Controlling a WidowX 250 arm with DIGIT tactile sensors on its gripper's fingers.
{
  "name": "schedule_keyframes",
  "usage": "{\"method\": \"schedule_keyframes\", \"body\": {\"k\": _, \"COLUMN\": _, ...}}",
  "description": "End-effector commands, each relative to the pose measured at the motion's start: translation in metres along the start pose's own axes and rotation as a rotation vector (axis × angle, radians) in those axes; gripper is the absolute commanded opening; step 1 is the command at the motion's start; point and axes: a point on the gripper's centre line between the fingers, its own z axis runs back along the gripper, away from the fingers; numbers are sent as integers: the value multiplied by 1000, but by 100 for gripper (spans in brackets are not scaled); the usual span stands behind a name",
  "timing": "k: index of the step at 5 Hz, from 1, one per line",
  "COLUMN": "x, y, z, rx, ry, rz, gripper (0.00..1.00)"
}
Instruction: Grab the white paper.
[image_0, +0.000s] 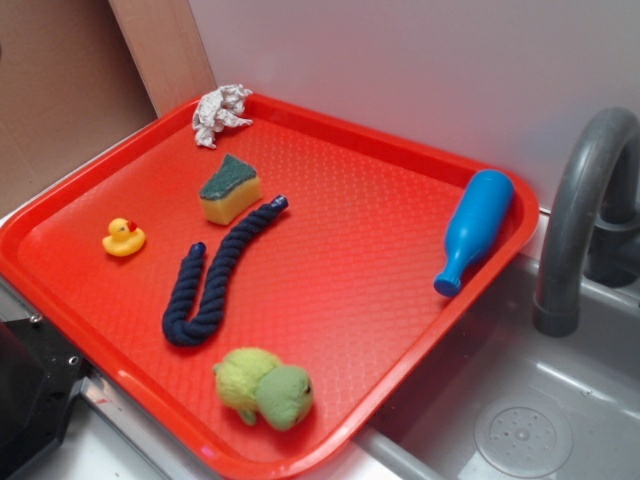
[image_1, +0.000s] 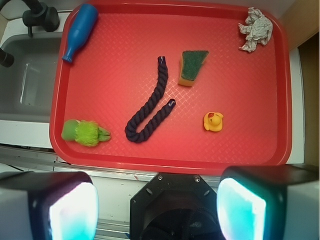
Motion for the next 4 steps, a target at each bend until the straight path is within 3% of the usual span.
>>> {"method": "schedule_keyframes", "body": {"k": 1, "x": 0, "y": 0, "z": 0, "rx": 0, "ry": 0, "rz": 0, "gripper": 100}}
{"method": "schedule_keyframes", "body": {"k": 4, "x": 78, "y": 36, "z": -64, "rx": 92, "ry": -139, "rz": 284, "gripper": 100}}
